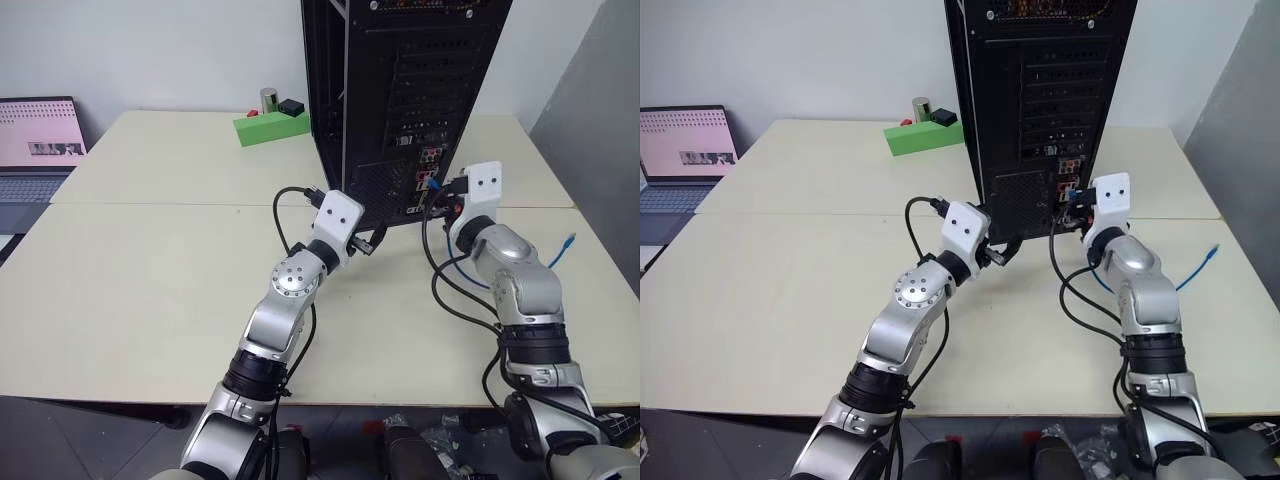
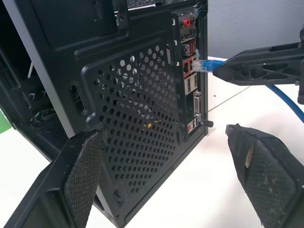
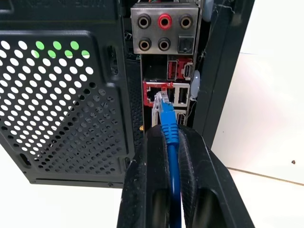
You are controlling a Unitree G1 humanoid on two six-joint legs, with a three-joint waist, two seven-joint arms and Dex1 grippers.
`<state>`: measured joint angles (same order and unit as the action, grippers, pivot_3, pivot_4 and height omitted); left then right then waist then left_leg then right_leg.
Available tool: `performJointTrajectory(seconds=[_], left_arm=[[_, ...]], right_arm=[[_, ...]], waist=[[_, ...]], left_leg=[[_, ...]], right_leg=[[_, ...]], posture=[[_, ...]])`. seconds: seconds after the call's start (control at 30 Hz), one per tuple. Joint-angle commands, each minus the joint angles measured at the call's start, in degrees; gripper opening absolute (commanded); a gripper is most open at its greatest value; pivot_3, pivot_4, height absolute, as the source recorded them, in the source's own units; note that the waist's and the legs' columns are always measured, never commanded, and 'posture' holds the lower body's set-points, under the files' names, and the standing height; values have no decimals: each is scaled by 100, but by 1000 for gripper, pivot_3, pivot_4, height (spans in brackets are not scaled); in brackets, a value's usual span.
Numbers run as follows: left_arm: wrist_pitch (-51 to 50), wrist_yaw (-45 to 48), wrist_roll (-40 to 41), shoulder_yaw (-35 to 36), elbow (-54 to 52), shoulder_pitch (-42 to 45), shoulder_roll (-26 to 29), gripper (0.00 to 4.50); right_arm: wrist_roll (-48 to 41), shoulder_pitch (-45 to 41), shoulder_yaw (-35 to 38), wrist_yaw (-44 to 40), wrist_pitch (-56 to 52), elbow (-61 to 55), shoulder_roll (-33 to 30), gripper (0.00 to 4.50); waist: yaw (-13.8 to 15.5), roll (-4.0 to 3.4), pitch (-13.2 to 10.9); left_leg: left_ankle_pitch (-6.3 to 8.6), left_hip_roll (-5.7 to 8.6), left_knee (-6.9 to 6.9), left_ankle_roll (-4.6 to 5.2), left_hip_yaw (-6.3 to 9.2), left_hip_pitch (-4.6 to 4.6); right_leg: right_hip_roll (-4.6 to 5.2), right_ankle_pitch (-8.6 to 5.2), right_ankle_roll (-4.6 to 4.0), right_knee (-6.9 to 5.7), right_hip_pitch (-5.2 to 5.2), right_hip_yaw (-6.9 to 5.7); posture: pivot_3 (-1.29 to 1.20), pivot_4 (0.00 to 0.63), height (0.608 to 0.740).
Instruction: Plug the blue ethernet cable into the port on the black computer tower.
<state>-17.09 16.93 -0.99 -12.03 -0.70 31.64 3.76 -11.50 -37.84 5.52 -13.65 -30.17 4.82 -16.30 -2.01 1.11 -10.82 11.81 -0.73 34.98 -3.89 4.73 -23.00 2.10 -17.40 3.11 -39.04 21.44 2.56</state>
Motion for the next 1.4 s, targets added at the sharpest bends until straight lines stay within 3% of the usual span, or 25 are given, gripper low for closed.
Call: performJointTrajectory(seconds=[0.03, 1.4], left_arm=[[96, 30, -10, 27, -261, 162, 17, 4229], [162, 2, -20, -7, -205, 158, -20, 4229]], right_arm=[[-17, -239, 27, -27, 68, -41, 7, 2], [-83, -618, -2, -163, -380, 0, -75, 1]], waist=[[0, 0, 0], [-54, 0, 0]], left_leg=[[0, 0, 0, 0, 0, 0], [0, 0, 0, 0, -1, 1]], right_leg=[[0, 0, 0, 0, 0, 0], [-1, 0, 0, -1, 2, 1]], posture=[[0, 150, 740], [0, 150, 740]])
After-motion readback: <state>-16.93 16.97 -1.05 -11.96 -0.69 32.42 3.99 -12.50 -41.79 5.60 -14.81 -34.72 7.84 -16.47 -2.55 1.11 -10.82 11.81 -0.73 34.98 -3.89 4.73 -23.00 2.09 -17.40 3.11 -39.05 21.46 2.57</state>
